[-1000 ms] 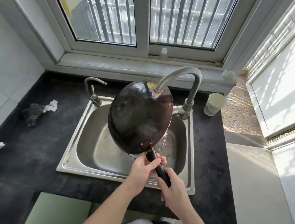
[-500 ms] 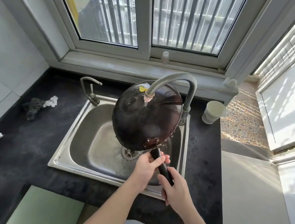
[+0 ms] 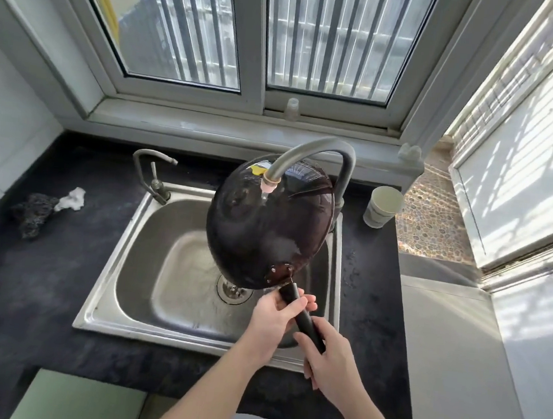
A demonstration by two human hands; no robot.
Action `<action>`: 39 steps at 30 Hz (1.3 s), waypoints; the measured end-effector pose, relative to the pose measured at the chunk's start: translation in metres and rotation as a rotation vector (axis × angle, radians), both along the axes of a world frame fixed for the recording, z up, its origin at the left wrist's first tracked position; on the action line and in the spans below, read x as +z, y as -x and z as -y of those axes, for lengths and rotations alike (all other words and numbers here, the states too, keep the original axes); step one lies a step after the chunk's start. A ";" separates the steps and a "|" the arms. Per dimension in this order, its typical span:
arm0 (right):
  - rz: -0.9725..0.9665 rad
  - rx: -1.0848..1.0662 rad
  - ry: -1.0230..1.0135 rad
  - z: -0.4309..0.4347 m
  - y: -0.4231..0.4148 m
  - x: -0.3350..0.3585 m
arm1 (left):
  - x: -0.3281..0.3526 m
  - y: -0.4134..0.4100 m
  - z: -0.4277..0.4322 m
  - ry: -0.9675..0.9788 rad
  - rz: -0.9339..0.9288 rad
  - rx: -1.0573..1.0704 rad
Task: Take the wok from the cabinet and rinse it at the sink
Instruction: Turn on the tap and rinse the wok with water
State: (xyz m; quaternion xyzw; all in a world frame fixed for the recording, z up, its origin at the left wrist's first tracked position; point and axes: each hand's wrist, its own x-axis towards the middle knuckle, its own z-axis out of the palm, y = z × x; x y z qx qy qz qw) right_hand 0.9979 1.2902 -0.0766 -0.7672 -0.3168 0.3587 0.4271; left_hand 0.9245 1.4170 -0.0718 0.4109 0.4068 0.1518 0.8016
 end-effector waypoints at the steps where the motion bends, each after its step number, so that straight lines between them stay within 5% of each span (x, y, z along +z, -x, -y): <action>1: 0.009 -0.001 0.006 0.000 0.002 0.000 | 0.000 0.003 -0.001 0.006 0.008 -0.004; 25: 0.209 0.067 -0.005 0.004 0.082 -0.004 | -0.005 0.091 0.003 0.189 0.151 0.070; 39: -0.005 -0.074 0.081 0.023 0.155 -0.030 | -0.019 0.145 0.015 0.002 -0.076 -0.066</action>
